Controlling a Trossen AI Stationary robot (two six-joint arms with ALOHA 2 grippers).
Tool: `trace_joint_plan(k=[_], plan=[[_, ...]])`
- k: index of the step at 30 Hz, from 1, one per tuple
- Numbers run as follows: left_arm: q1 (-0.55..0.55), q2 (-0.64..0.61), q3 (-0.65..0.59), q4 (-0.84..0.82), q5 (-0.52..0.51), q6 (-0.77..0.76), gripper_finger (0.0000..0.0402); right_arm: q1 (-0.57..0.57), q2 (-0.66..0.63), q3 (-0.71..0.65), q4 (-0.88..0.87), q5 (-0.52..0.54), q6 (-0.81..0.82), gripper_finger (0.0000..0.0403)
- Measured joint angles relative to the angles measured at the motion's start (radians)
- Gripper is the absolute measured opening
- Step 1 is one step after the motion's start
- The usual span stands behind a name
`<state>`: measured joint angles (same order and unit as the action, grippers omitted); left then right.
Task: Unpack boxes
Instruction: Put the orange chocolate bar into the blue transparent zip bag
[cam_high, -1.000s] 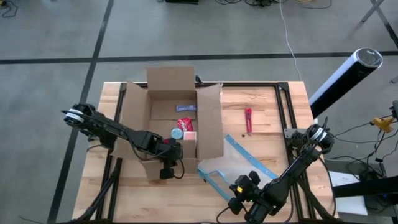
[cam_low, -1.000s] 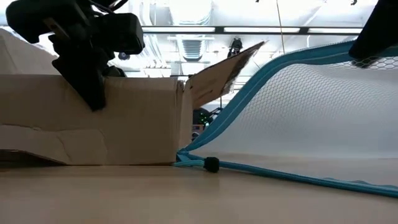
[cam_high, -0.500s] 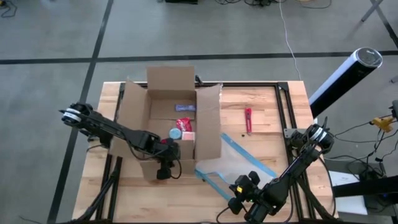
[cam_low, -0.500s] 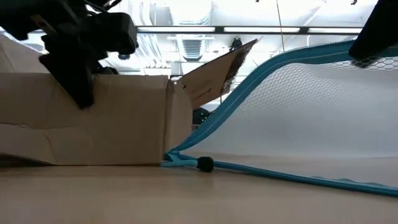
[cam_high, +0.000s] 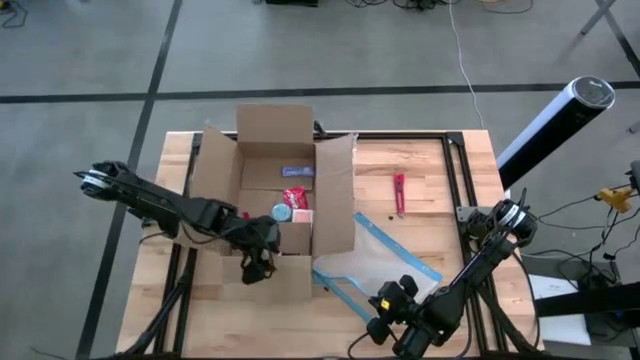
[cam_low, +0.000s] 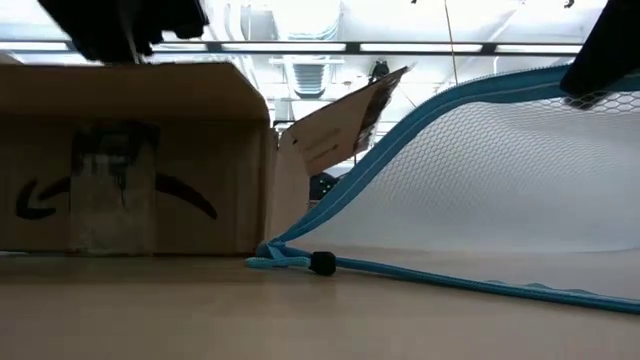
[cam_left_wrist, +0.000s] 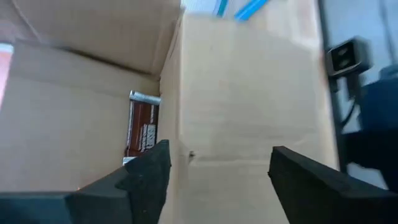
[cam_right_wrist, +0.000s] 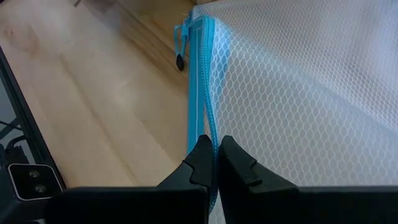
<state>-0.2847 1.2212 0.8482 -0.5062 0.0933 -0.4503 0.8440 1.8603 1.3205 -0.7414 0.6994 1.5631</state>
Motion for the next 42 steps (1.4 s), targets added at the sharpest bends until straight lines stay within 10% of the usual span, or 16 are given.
trace_joint_plan(k=[17, 29, 42], plan=[[0.267, -0.181, -0.002, -0.37, -0.086, 0.048, 0.0201, 0.0, 0.0, 0.0, 0.0, 0.0, 0.0, 0.0], [0.313, -0.125, -0.153, -0.225, 0.184, 0.183, 0.0229, 0.0, 0.0, 0.0, 0.0, 0.0, 0.0, 0.0], [0.313, -0.005, -0.197, -0.164, 0.213, 0.303, 0.026, 0.0, 0.0, 0.0, 0.0, 0.0, 0.0, 0.0]])
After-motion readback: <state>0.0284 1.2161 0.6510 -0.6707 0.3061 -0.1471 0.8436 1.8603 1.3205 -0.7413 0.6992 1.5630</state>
